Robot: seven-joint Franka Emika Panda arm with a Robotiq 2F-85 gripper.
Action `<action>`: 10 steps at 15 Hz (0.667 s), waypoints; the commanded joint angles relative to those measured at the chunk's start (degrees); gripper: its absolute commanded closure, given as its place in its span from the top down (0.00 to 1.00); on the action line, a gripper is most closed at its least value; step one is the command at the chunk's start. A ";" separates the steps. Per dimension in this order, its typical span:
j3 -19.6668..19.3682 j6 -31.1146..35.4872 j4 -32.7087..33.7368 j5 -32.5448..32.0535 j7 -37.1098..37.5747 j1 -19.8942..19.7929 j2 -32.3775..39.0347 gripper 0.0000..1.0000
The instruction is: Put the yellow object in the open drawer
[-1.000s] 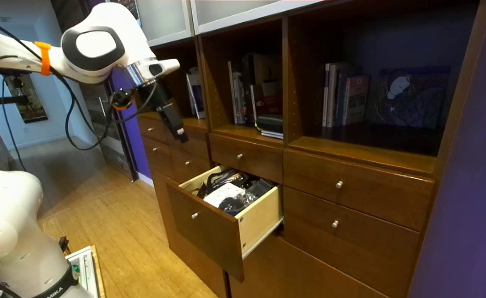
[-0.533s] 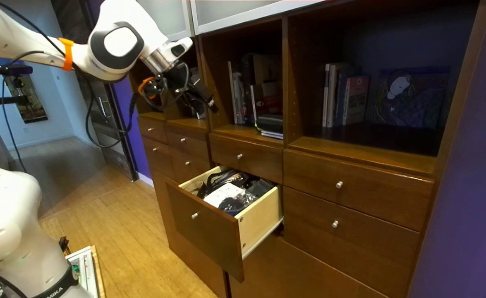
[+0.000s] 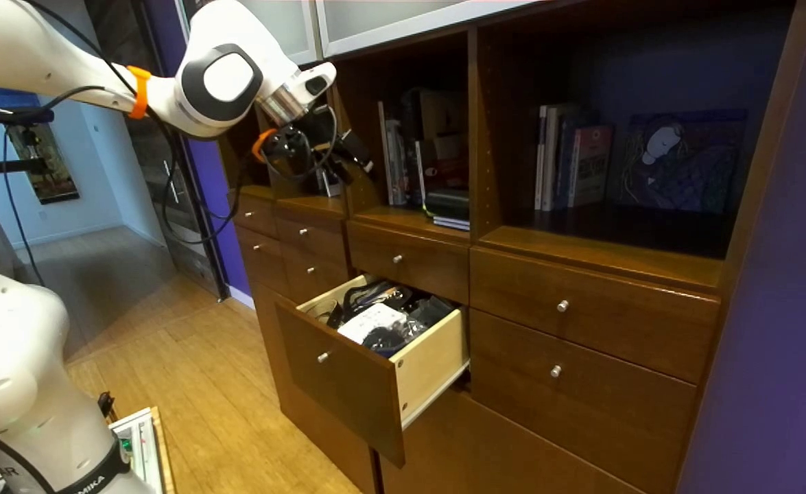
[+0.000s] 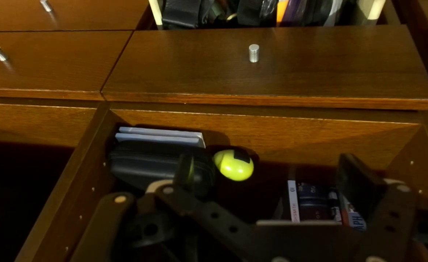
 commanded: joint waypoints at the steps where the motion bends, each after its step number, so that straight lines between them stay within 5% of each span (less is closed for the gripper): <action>1: -0.14 -0.17 0.11 -0.06 0.02 0.18 -0.02 1.00; 6: -3.73 0.84 5.48 0.48 -10.56 3.00 5.25 1.00; 10: -9.45 1.87 11.67 5.12 -27.82 8.13 11.68 1.00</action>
